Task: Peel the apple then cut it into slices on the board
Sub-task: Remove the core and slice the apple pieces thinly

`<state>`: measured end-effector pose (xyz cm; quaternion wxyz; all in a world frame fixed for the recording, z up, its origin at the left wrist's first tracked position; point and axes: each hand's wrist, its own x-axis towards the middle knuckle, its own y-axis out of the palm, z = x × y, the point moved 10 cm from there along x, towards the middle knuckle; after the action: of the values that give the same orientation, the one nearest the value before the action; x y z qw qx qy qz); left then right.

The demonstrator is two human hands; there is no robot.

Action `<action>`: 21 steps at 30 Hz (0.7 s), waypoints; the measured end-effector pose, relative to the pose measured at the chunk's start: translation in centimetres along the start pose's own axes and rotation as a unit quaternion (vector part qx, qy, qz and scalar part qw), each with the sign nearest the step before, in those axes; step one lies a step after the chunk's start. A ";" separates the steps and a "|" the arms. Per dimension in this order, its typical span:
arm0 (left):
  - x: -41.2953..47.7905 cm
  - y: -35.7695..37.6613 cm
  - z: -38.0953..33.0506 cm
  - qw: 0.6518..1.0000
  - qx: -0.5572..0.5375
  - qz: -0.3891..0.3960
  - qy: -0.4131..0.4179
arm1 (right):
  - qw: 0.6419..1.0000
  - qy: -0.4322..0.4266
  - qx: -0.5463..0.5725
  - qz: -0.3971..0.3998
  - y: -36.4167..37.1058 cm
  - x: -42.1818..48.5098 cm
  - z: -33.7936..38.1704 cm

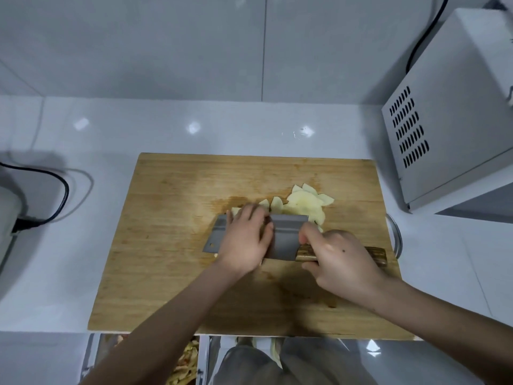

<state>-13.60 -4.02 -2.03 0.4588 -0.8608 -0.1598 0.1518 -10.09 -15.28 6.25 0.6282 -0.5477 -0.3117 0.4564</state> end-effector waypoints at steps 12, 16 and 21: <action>-0.7 0.2 6.5 0.994 -0.109 -0.011 -0.017 | 0.991 0.126 0.034 0.007 -4.8 -1.5 -8.4; -1.0 0.4 6.8 0.978 -0.202 0.011 -0.055 | 0.980 0.173 0.075 -0.062 -6.2 -0.7 -10.6; -0.4 -2.5 7.2 0.964 -0.251 -0.048 -0.080 | 0.977 0.158 0.128 -0.057 -3.7 3.4 -10.4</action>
<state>-17.22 2.53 -3.73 0.2206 -0.9246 -0.2700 0.1534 1.33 -16.27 7.33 0.7594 -0.5094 -0.1787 0.3633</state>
